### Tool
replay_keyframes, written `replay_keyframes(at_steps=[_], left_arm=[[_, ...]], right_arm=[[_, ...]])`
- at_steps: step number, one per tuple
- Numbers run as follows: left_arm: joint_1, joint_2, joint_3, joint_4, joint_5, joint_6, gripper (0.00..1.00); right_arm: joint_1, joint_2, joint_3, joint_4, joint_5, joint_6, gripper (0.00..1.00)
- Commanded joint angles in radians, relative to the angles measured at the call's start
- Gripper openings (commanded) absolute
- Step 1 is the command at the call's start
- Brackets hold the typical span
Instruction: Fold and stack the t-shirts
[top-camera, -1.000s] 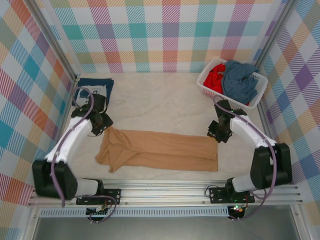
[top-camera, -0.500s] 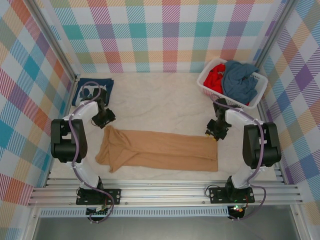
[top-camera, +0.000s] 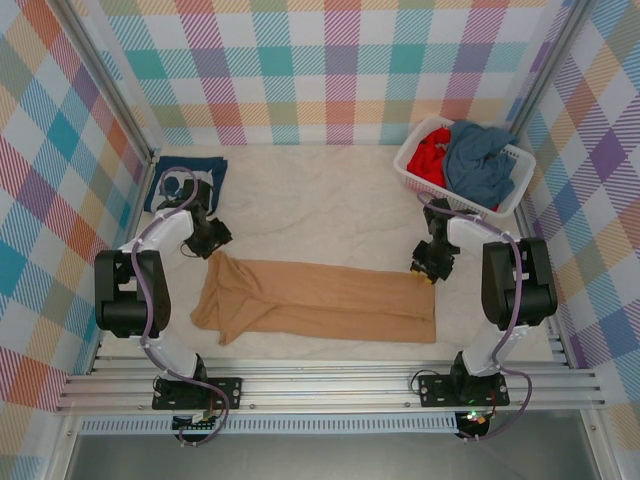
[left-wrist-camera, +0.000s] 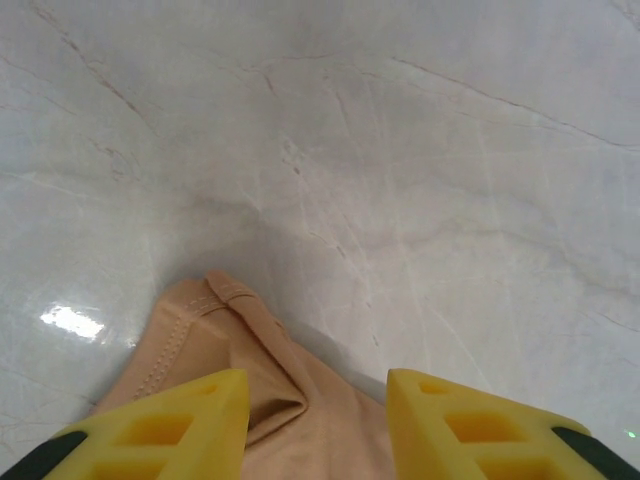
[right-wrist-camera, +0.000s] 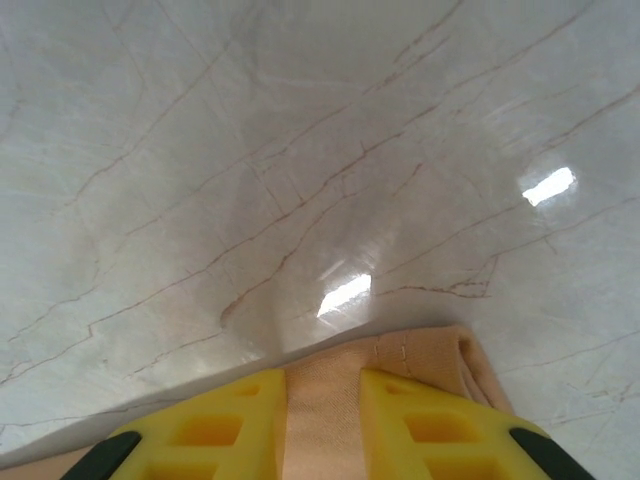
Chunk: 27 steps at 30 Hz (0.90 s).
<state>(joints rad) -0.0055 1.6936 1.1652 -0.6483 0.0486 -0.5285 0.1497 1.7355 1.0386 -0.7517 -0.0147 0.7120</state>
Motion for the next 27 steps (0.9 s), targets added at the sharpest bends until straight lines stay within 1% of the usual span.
replay_keyframes(at_steps=[1, 3, 5, 7, 9, 12, 16, 19, 22, 23, 27], left_arm=[[0.0, 0.011, -0.015, -0.003, 0.026, 0.015, 0.36], [0.0, 0.03, 0.0, -0.04, -0.005, 0.021, 0.3], [0.0, 0.029, -0.001, -0.057, -0.023, 0.031, 0.29], [-0.001, 0.019, -0.002, -0.08, -0.047, 0.035, 0.3], [-0.001, 0.002, -0.005, -0.104, -0.08, 0.035, 0.37], [-0.002, -0.013, -0.023, -0.086, -0.062, 0.034, 0.39], [-0.003, 0.015, -0.038, -0.049, -0.03, 0.021, 0.35], [-0.005, 0.028, -0.041, -0.028, -0.045, 0.016, 0.29], [-0.003, 0.027, -0.027, -0.032, -0.076, 0.021, 0.09], [-0.003, 0.023, -0.021, -0.039, -0.092, 0.021, 0.05], [0.003, 0.011, 0.001, -0.05, -0.125, 0.037, 0.0]], right_arm=[[-0.006, 0.017, 0.021, -0.013, 0.015, -0.025, 0.26], [-0.006, 0.019, 0.018, -0.014, 0.015, -0.022, 0.25], [-0.006, 0.018, 0.017, -0.014, 0.017, -0.02, 0.25], [-0.005, 0.019, 0.018, -0.017, 0.019, -0.022, 0.25], [-0.006, 0.019, 0.02, -0.017, 0.021, -0.022, 0.25], [-0.006, 0.025, 0.023, -0.017, 0.02, -0.025, 0.25], [-0.006, 0.033, 0.026, -0.018, 0.017, -0.026, 0.25], [-0.007, 0.033, 0.029, -0.019, 0.016, -0.027, 0.25], [-0.006, 0.039, 0.035, -0.029, 0.023, -0.028, 0.25], [-0.006, 0.041, 0.038, -0.036, 0.029, -0.029, 0.25], [-0.006, 0.055, 0.043, -0.055, 0.054, -0.029, 0.23]])
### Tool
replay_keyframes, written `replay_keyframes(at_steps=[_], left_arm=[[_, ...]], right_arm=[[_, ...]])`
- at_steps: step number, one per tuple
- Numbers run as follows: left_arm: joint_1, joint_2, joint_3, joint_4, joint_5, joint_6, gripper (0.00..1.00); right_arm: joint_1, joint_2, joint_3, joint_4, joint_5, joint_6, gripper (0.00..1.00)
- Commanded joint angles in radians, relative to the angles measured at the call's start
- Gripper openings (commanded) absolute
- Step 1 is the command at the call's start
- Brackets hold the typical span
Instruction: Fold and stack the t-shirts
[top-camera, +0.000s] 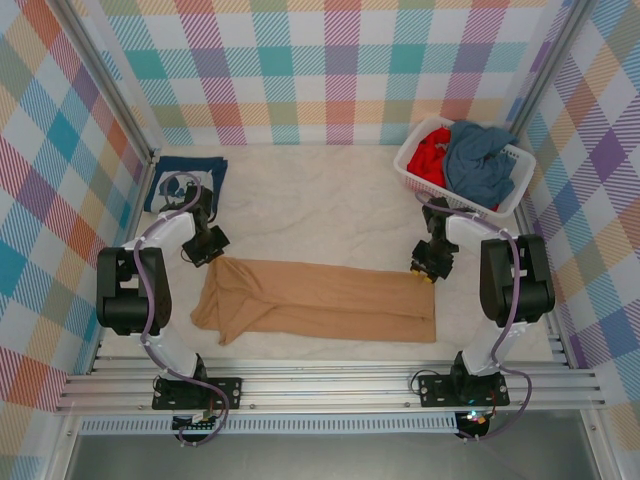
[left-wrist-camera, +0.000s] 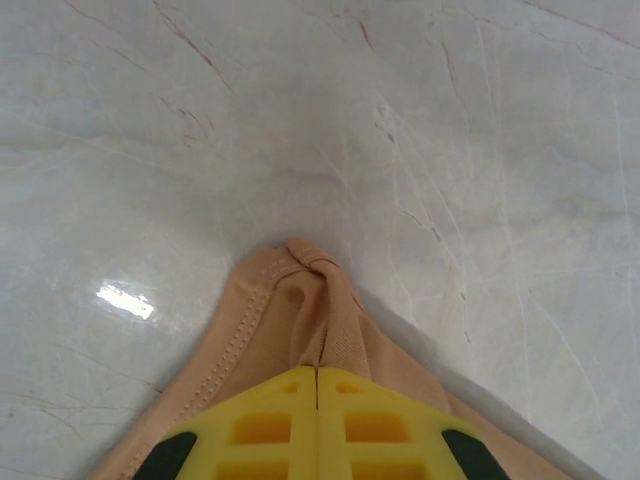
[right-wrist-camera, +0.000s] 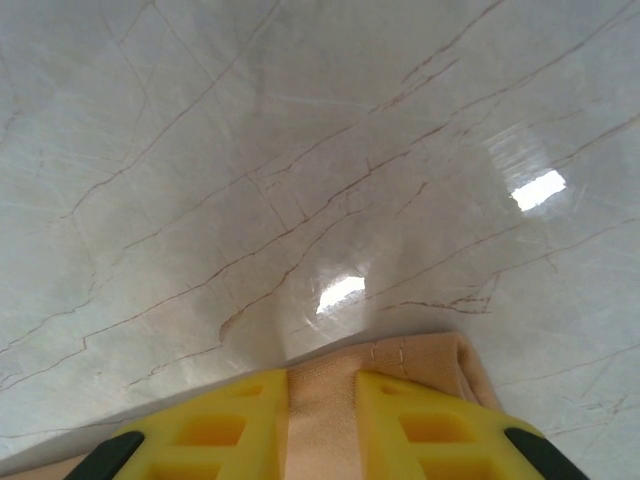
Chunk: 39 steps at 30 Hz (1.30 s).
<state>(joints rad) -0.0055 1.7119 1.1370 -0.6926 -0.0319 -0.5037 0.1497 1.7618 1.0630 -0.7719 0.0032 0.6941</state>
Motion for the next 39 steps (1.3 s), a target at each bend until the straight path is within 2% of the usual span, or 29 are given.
replay_keyframes(at_steps=[1, 8, 13, 21, 22, 25, 26, 30, 35, 37, 39], left_arm=[[0.004, -0.003, 0.037, -0.013, -0.055, 0.018, 0.0], [0.018, -0.002, 0.058, -0.053, -0.152, 0.049, 0.0], [0.043, 0.042, 0.075, -0.035, -0.148, 0.07, 0.0], [0.044, 0.197, 0.175, -0.047, -0.154, 0.099, 0.0], [0.044, 0.221, 0.197, -0.068, -0.163, 0.096, 0.03], [0.044, 0.254, 0.251, -0.114, -0.169, 0.087, 0.27], [0.042, 0.234, 0.252, -0.113, -0.175, 0.082, 0.35], [0.0, 0.068, 0.245, -0.147, -0.286, 0.058, 0.53], [-0.113, -0.13, 0.105, -0.193, -0.236, -0.04, 0.55], [-0.173, -0.199, -0.001, -0.154, -0.156, -0.083, 0.52], [-0.209, -0.232, -0.109, -0.084, -0.009, -0.116, 0.49]], right_arm=[[-0.006, 0.035, 0.022, -0.041, 0.04, -0.012, 0.23], [-0.006, 0.068, 0.044, -0.072, 0.067, 0.005, 0.2], [-0.006, 0.09, 0.054, -0.08, 0.075, 0.01, 0.2], [-0.005, 0.102, 0.068, -0.082, 0.063, 0.008, 0.2], [-0.004, 0.099, 0.07, -0.08, 0.058, 0.007, 0.2], [-0.002, 0.078, 0.085, -0.084, 0.05, -0.001, 0.21], [-0.002, 0.069, 0.092, -0.087, 0.047, -0.006, 0.22], [0.007, 0.015, 0.128, -0.117, 0.061, -0.026, 0.25], [0.023, -0.05, 0.14, -0.133, 0.074, -0.027, 0.29], [0.037, -0.068, 0.132, -0.119, 0.058, -0.034, 0.3], [0.059, -0.073, 0.122, -0.091, 0.025, -0.05, 0.3]])
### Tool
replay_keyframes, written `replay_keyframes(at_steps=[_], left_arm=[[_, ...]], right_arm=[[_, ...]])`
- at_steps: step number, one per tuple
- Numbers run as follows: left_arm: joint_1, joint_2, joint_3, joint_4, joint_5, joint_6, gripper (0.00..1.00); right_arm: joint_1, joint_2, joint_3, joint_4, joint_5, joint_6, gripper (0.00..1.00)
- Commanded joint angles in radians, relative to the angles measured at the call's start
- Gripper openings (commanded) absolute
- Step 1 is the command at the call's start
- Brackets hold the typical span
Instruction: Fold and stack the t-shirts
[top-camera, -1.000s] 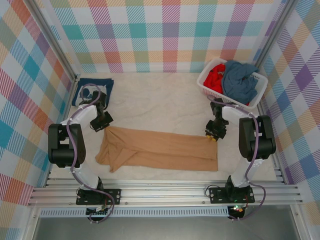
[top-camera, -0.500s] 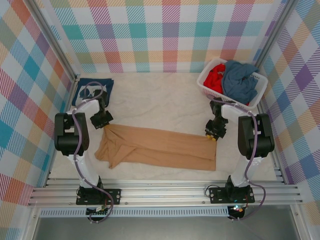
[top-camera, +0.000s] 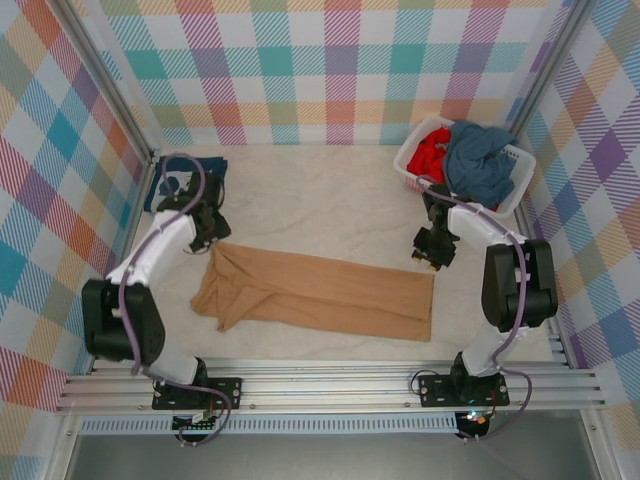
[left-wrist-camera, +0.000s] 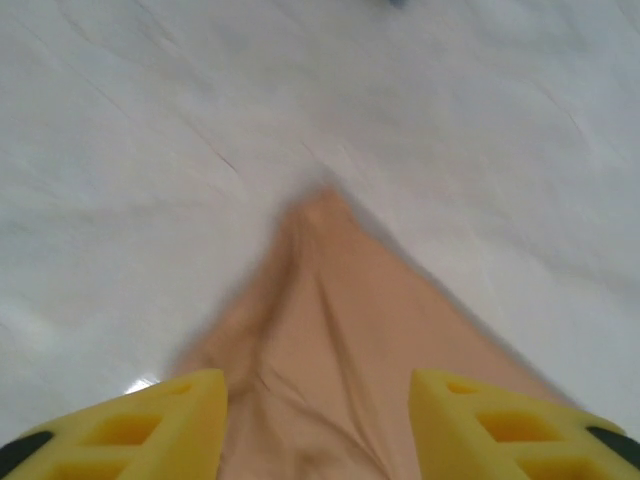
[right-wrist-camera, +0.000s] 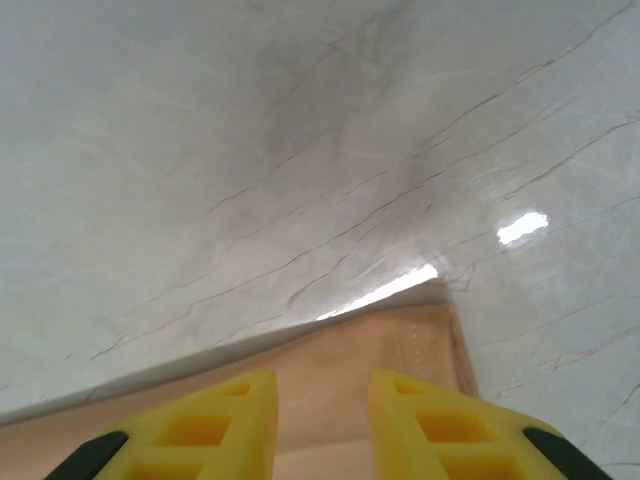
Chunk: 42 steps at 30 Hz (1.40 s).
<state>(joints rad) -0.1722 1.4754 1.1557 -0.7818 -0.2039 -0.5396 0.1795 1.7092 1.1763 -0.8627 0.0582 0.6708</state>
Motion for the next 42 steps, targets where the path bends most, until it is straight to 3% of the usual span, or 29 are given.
replay_keyframes(at_steps=[1, 4, 7, 9, 16, 23, 33, 42], left_arm=[[-0.052, 0.006, -0.159, 0.022, 0.207, -0.092, 0.48], [-0.078, 0.021, -0.224, 0.062, 0.248, -0.074, 0.47], [-0.076, 0.028, -0.251, 0.107, 0.243, -0.021, 0.45], [-0.076, 0.039, -0.276, 0.153, 0.298, 0.011, 0.44], [-0.095, -0.002, -0.329, 0.168, 0.322, 0.008, 0.38], [-0.1, 0.0, -0.331, 0.156, 0.338, 0.028, 0.2], [-0.187, -0.112, -0.329, 0.012, 0.327, 0.032, 0.16], [-0.306, -0.123, -0.398, 0.041, 0.362, -0.037, 0.07]], right_arm=[[0.041, -0.019, 0.006, 0.011, -0.042, -0.037, 0.3], [0.083, -0.007, 0.004, 0.041, -0.081, -0.055, 0.3], [0.11, 0.0, -0.017, 0.129, -0.226, -0.08, 0.32], [0.155, 0.002, -0.009, 0.138, -0.246, -0.091, 0.33], [0.196, -0.01, -0.06, 0.152, -0.24, -0.05, 0.34], [0.195, 0.006, -0.052, 0.15, -0.234, -0.04, 0.34], [0.196, 0.017, -0.044, 0.146, -0.22, -0.035, 0.33], [0.196, 0.027, -0.045, 0.142, -0.222, -0.034, 0.33]])
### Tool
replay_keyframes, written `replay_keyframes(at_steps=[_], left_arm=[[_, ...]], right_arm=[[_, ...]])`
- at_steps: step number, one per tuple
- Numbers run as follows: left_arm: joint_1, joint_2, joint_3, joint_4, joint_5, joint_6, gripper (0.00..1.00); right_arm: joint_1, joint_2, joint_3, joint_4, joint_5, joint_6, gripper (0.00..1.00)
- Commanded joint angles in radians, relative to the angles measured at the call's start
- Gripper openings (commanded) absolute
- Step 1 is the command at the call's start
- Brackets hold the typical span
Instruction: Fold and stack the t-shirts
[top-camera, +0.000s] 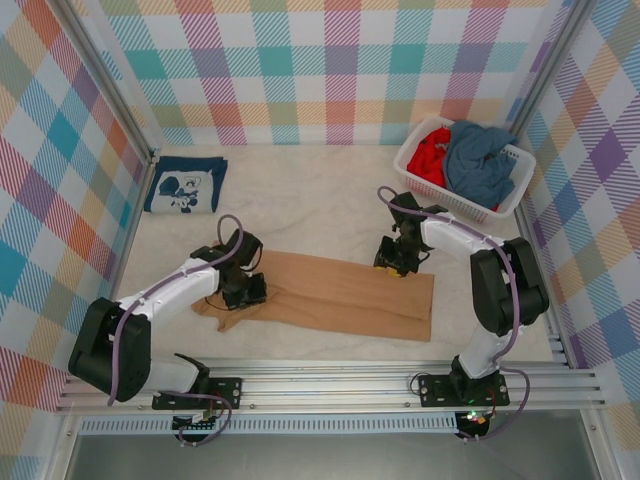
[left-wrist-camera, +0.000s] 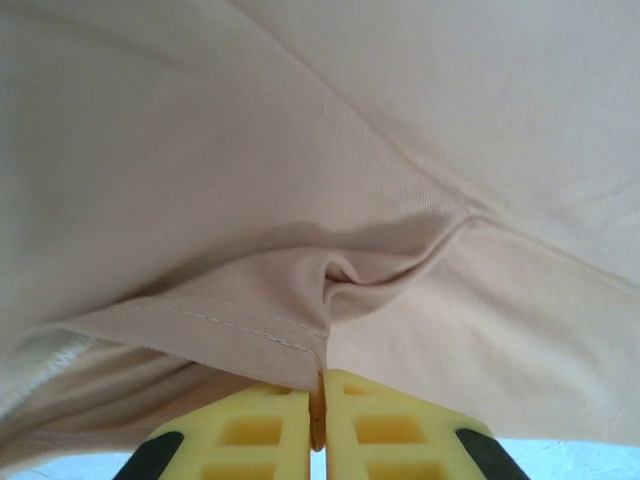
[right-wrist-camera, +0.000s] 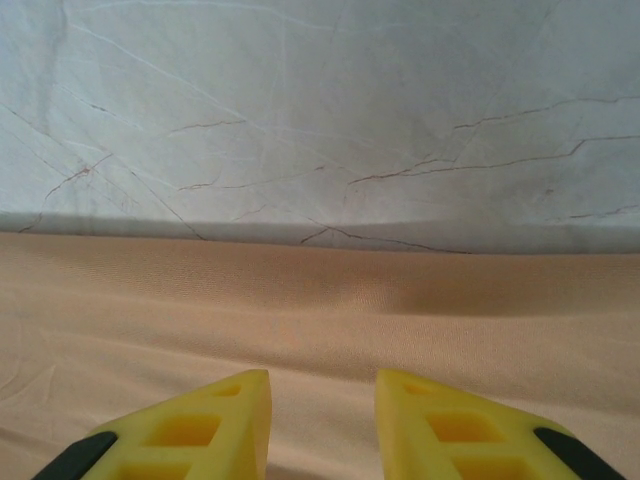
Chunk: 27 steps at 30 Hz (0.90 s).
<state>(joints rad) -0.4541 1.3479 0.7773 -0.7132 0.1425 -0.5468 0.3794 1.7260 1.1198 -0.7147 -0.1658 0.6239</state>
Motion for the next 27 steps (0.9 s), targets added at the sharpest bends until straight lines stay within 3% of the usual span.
replay_keyframes(at_steps=[1, 8, 23, 27], left_arm=[[-0.03, 0.007, -0.021, -0.023, 0.017, -0.036, 0.05], [-0.091, 0.004, -0.018, -0.036, 0.043, -0.079, 0.0], [-0.191, 0.053, -0.061, 0.012, 0.053, -0.237, 0.06], [-0.206, 0.051, -0.062, 0.013, 0.067, -0.257, 0.14]], right_arm=[[-0.004, 0.01, 0.011, -0.007, 0.002, 0.013, 0.33], [-0.004, -0.003, 0.001, -0.013, 0.008, 0.008, 0.33], [-0.004, 0.005, -0.014, -0.011, 0.004, 0.008, 0.32], [-0.004, 0.013, -0.004, -0.014, 0.003, 0.003, 0.32]])
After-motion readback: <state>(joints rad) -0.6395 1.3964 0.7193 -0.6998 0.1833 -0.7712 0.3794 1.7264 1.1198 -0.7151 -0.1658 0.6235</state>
